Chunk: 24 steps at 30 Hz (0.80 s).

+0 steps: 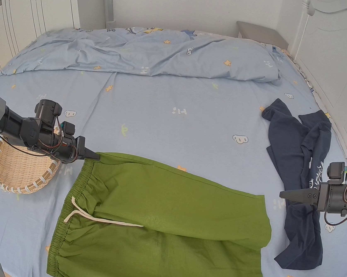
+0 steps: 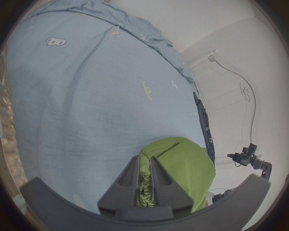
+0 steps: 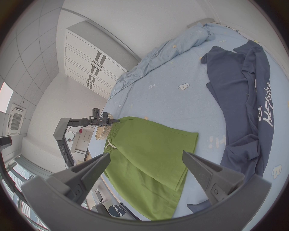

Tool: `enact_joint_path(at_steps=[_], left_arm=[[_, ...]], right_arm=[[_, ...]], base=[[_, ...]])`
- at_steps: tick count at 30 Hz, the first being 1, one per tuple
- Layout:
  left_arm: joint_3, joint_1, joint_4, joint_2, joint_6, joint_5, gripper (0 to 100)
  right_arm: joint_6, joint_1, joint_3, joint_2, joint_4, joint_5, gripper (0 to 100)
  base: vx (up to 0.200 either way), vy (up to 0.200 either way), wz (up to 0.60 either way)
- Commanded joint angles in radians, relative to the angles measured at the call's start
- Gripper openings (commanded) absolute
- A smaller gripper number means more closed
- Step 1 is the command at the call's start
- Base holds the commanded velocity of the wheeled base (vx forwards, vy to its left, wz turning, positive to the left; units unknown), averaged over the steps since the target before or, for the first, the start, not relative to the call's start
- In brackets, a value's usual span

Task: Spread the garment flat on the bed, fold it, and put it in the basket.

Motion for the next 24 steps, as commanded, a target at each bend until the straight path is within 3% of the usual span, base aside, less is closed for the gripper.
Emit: enact_joint_path(at_steps=[1,9,17,24], left_arm=[[0.022,0.011,-0.003,-0.011,0.000,-0.006,0],[0.039,0.011,-0.003,-0.045,0.001,-0.026,0],[0.039,0.011,-0.003,-0.054,0.001,-0.026,0],[0.039,0.022,-0.003,-0.060,0.000,-0.026,0]], right_arm=[[0.000,-0.027,-0.013,0.103,-0.001,-0.021,100],[-0.023,-0.074,-0.041,0.214,-0.011,-0.021,100],[-0.025,-0.070,-0.208,0.350,0.016,-0.021,100],[-0.036,-0.050,-0.216,0.462,-0.014,-0.018,100]], base=[[0.000,0.000,0.00],[0.000,0.000,0.00],[0.000,0.000,0.00],[0.000,0.000,0.00]])
